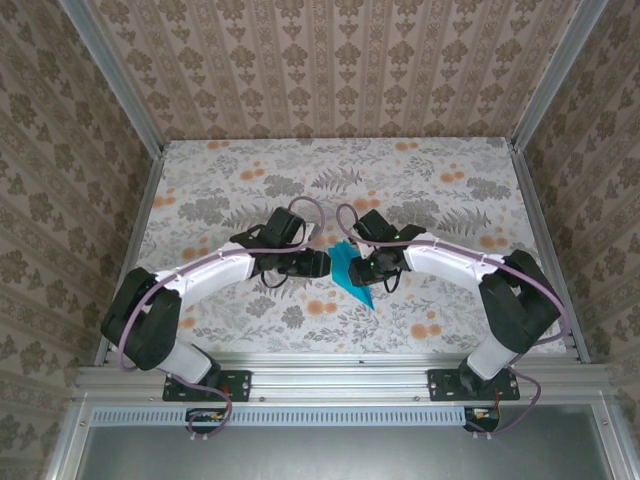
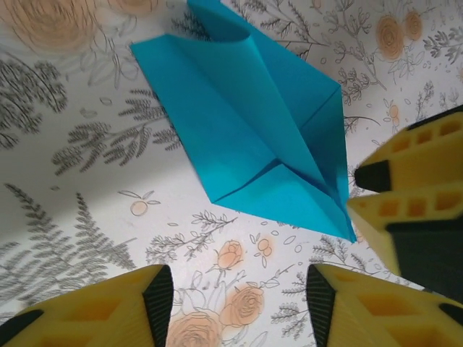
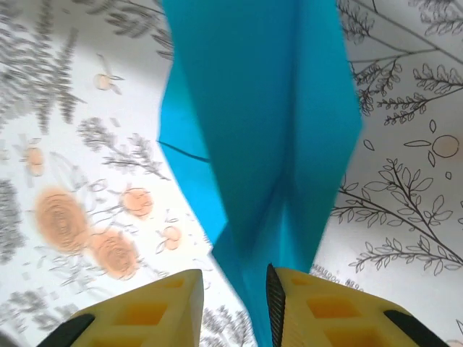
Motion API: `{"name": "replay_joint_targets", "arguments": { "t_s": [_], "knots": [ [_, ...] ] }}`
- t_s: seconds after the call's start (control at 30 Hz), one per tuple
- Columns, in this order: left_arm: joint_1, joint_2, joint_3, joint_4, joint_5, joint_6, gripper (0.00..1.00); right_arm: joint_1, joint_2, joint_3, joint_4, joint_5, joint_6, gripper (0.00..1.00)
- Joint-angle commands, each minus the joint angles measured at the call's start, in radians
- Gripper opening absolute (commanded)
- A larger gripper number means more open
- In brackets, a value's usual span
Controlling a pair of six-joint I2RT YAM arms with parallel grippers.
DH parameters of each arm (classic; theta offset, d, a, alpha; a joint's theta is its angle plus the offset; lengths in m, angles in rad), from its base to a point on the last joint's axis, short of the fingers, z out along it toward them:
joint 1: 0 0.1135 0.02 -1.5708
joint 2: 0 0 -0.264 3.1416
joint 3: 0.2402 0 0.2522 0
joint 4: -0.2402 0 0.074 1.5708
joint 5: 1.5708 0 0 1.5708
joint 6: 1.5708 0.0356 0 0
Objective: Fold a paper plane with a square sheet of paper (pick it up from the middle)
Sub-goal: Move a paper plane to the center of the table, then reset both arms
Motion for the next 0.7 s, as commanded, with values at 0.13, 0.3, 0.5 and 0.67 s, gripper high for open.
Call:
{"name": "replay_joint_targets", "arguments": {
  "t_s": [0.13,0.3,0.5,0.67],
  "knots": [
    [0.013,-0.074,0.083,-0.178,-0.136,0.132,0.63,-0.032,-0.112,0.052,-0.109,-0.062,-0.054,0.37],
    [0.018,-0.136,0.109,-0.275,-0.307,0.209,0.77,-0.108,-0.202,0.020,-0.080,-0.139,-0.117,0.42],
    [0.090,-0.239,0.022,-0.244,-0.579,0.273,0.98,-0.246,-0.352,-0.087,0.100,-0.113,-0.185,0.60],
    [0.225,-0.272,-0.077,-0.100,-0.715,0.282,1.00,-0.347,-0.438,-0.212,0.327,0.070,-0.196,0.81]
  ]
}}
